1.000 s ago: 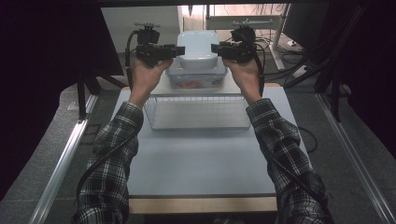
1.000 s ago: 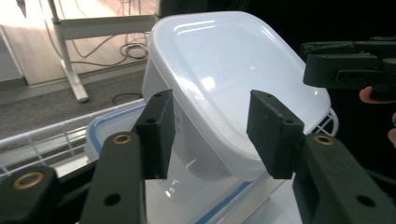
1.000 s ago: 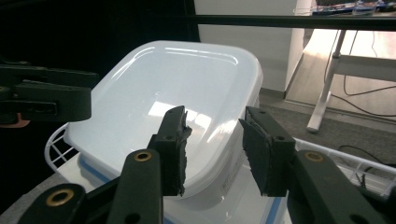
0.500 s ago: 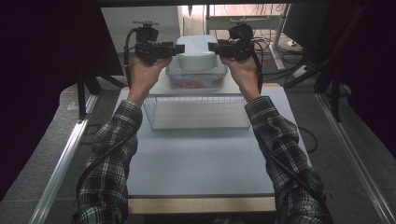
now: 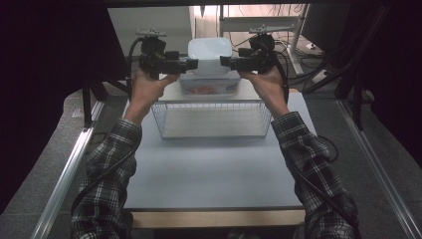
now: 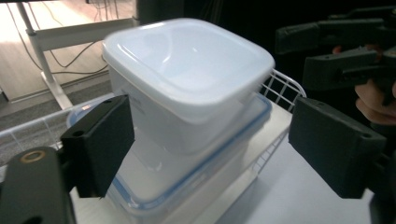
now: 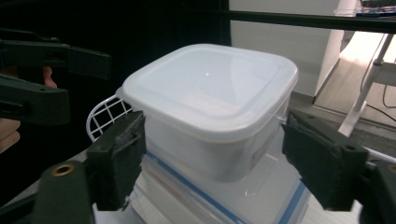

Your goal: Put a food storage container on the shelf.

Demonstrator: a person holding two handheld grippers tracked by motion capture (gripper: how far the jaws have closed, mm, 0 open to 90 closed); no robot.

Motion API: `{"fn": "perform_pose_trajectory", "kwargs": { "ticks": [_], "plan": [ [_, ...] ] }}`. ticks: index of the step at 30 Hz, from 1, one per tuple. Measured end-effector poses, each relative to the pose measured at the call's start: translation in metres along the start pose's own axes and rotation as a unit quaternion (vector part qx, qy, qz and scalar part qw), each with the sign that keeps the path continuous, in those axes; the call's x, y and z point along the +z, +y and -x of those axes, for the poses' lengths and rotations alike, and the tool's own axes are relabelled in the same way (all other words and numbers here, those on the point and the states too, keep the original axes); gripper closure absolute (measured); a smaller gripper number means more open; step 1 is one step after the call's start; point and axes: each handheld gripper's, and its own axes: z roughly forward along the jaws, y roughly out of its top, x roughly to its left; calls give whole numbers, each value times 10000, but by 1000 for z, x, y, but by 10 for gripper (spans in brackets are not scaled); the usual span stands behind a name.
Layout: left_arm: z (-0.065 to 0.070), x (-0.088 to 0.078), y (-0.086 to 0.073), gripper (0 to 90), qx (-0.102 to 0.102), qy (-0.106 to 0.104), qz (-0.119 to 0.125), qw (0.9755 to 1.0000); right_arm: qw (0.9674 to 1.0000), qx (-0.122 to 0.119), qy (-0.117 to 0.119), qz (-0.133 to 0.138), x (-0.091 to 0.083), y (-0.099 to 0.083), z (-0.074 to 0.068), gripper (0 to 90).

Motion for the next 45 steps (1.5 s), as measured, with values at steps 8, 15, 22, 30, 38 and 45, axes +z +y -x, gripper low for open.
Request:
{"fn": "perform_pose_trajectory", "kwargs": {
  "ticks": [8,15,22,30,38,45],
  "plan": [
    [4,-4,-18,82,60,-86,-97,9999,9997,-209,98,-22,-4,-15,-4,133],
    [11,-4,-33,63,249,-106,-195,9994,9991,-378,197,-64,-8,-30,-9,105],
    [17,-3,-46,47,499,-3,-295,9983,9989,-369,290,-54,-13,-40,-10,88],
    [18,-4,-61,43,587,34,-367,9976,9987,-326,380,-112,-17,-52,-10,69],
    [18,-6,-73,38,614,23,-384,9974,9985,-322,421,-112,-23,-62,-10,54],
    [19,-9,-82,38,628,33,-370,9973,9983,-362,445,-135,-27,-70,-13,50]
  ]
}}
